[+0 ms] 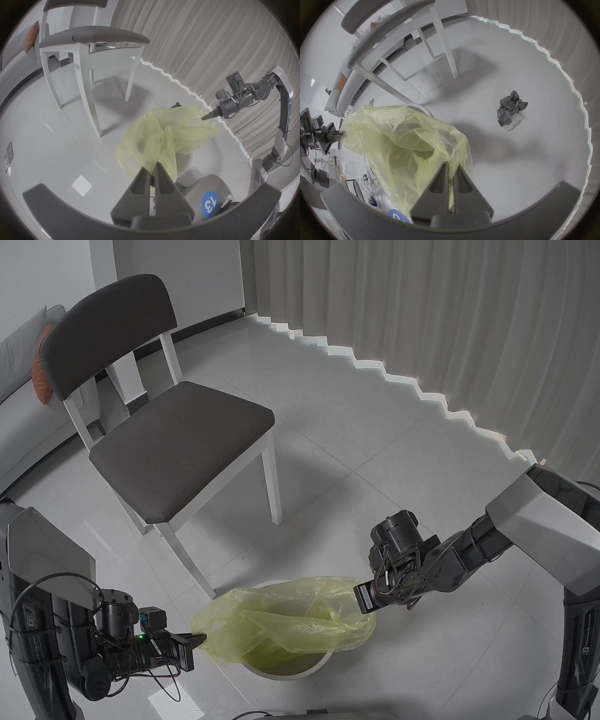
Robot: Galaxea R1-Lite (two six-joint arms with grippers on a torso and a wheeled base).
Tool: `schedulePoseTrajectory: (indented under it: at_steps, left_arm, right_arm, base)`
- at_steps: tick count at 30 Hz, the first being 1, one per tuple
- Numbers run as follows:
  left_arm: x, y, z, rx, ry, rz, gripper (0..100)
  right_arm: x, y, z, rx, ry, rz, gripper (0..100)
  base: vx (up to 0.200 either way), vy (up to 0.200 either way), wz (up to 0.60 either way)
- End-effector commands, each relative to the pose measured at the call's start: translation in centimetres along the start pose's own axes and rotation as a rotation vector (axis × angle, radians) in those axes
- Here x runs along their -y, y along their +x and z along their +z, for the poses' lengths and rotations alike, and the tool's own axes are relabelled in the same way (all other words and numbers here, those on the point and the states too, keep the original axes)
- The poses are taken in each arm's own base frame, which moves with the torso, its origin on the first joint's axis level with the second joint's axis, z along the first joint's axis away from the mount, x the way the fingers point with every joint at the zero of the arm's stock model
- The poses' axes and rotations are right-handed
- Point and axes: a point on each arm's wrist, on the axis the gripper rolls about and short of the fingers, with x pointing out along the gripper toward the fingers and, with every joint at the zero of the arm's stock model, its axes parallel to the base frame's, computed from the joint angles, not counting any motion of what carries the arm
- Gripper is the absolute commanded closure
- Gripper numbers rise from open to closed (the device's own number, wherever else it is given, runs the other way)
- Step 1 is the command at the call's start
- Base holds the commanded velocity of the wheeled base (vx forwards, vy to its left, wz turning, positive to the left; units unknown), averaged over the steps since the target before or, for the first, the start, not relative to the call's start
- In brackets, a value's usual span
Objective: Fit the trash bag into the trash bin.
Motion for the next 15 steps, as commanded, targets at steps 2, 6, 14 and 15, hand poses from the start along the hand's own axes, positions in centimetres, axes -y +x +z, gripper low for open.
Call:
schedulePoseTrajectory:
  at_steps: [2, 6, 14, 15]
  left_arm:
    - [0.0, 0.5, -1.3, -0.063, -0.013, -0.004, 100]
    - [0.1, 1.0, -1.9, -0.099, -0.017, -0.011, 100]
    - [0.7, 1.2, -2.3, -0.133, -0.007, -0.029, 100]
    - [0.8, 1.2, -2.4, -0.146, -0.007, -0.031, 100]
  right_arm:
    - [-0.3, 1.5, -1.2, -0.048, -0.010, -0.003, 100]
    - [-0.5, 3.0, -3.1, -0.102, -0.021, -0.010, 100]
    - [-0.8, 2.5, -5.9, -0.155, -0.050, -0.013, 100]
    - [-0.7, 2.1, -6.3, -0.163, -0.048, -0.016, 100]
  base:
    - [0.000, 0.000, 0.00]
    - [0.000, 0.000, 0.00]
    - [0.000, 0.000, 0.00]
    - [0.000, 0.000, 0.00]
